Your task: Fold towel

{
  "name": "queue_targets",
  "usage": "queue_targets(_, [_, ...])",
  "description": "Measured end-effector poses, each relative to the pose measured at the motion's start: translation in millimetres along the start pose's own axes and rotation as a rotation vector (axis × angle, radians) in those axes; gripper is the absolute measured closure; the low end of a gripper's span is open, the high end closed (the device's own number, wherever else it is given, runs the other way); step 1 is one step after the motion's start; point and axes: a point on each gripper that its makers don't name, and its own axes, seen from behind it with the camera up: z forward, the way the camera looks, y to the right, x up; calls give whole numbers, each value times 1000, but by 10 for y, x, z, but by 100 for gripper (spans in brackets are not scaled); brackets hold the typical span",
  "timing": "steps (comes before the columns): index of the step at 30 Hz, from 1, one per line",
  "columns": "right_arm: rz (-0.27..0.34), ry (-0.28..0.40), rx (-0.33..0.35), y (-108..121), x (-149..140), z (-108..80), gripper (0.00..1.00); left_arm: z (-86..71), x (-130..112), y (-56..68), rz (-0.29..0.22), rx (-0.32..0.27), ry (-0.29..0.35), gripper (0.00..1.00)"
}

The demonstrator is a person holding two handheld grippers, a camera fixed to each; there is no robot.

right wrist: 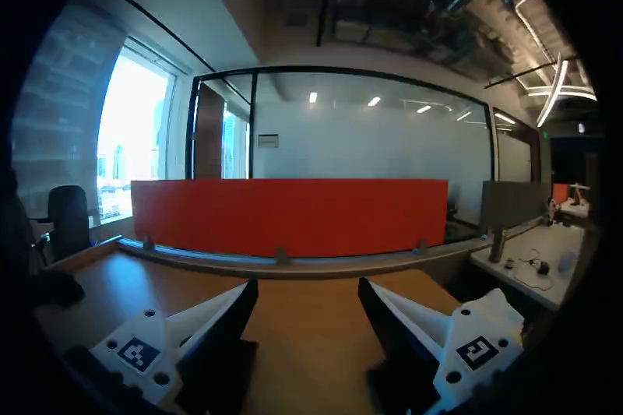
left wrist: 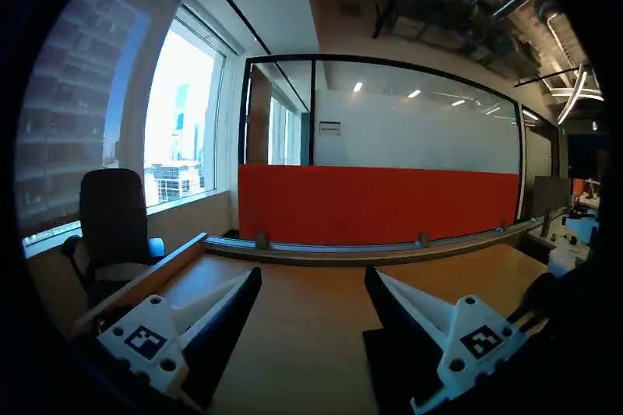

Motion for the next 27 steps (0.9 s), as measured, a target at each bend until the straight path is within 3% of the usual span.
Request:
queue_targets(9, [-29,-26,39,-78,131,-24,1,-17,30,88,43,-57,-50,2])
queue_targets(21, [-125,-117,220,-451,12,-20,1,-50,-146,303,135,-226,-164,2])
queue_targets(27, [-184,-181,331,-657,-104,-66,0,-80,-260,381,145,-285,-203,2])
